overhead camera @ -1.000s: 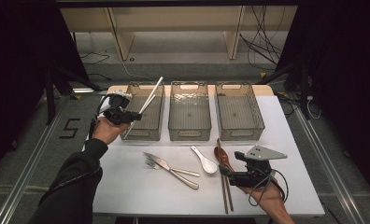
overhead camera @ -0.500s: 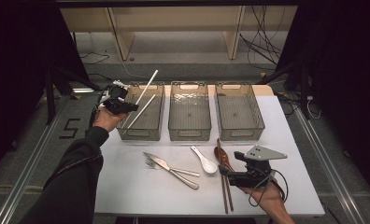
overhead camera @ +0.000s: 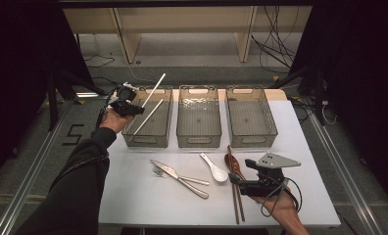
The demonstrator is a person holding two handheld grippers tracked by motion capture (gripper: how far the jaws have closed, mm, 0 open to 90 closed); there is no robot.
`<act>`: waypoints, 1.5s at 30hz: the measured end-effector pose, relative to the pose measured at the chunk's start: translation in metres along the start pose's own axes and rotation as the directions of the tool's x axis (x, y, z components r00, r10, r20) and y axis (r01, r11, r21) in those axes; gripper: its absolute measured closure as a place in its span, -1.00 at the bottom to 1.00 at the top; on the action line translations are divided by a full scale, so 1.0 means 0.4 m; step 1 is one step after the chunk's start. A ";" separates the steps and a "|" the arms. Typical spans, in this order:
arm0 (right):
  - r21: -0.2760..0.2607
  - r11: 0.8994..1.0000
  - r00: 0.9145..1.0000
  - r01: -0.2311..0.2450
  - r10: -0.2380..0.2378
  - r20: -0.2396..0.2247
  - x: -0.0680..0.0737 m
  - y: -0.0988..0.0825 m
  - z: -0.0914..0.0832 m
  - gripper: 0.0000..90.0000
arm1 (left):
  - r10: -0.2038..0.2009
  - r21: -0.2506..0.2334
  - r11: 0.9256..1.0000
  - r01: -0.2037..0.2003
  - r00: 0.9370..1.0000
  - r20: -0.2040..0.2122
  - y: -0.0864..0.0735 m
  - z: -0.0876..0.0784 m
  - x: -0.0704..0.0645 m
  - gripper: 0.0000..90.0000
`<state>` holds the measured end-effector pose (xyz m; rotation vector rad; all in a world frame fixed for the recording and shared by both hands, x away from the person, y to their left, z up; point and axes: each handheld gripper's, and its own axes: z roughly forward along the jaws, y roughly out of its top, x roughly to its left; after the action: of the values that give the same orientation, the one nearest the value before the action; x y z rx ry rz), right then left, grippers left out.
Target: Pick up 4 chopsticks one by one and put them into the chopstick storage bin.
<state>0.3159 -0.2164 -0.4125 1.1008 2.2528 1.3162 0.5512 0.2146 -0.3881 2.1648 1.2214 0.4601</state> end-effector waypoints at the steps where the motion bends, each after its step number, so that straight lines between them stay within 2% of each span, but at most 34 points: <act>1: 0.001 1.000 1.000 0.000 0.000 0.000 0.000 0.000 0.000 -0.48 | -0.004 0.004 1.000 0.004 1.000 -0.001 -0.001 0.004 0.000 0.89; 9: -0.001 1.000 1.000 0.002 -0.002 -0.001 0.000 0.000 -0.001 -0.48 | -0.028 0.033 0.999 0.028 1.000 -0.006 -0.015 0.027 0.007 0.89; 19: 0.000 1.000 1.000 0.003 -0.003 -0.001 0.001 0.000 0.000 -0.48 | -0.043 0.086 0.995 0.042 0.999 0.014 -0.023 0.046 0.001 0.88; 23: -0.001 1.000 1.000 0.004 -0.004 -0.002 0.000 0.000 0.000 -0.48 | -0.045 0.099 0.994 0.044 0.999 0.008 -0.023 0.052 -0.002 0.86; 29: -0.002 1.000 1.000 0.002 -0.002 -0.001 0.001 0.000 -0.002 -0.48 | -0.072 0.083 0.994 0.071 0.997 0.003 -0.019 0.044 -0.004 0.32; 32: -0.002 1.000 1.000 0.003 -0.003 -0.001 0.000 0.000 -0.001 -0.48 | -0.076 0.074 0.994 0.075 0.997 0.009 -0.016 0.026 -0.008 0.15; 34: -0.002 1.000 1.000 0.004 -0.004 -0.002 0.001 0.000 -0.001 -0.48 | -0.085 0.065 0.994 0.084 0.996 0.014 -0.014 0.009 -0.013 -0.03; 37: 0.002 1.000 1.000 0.002 -0.002 0.000 0.001 0.001 0.000 -0.48 | -0.107 0.032 0.994 0.106 0.993 0.053 -0.012 -0.026 -0.028 -0.22; 42: 0.011 1.000 1.000 0.000 0.000 0.010 0.001 0.001 -0.001 -0.47 | -0.100 -0.041 0.994 0.105 0.989 0.113 -0.025 -0.097 -0.071 -0.45; 45: 0.021 1.000 1.000 -0.010 0.010 0.021 -0.003 0.001 0.000 -0.46 | -0.090 -0.075 0.992 0.102 0.985 0.146 -0.043 -0.132 -0.096 -0.51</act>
<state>0.3168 -0.2170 -0.4123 1.1291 2.2536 1.2815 0.4906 0.2062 -0.3595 2.0227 1.2004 0.3047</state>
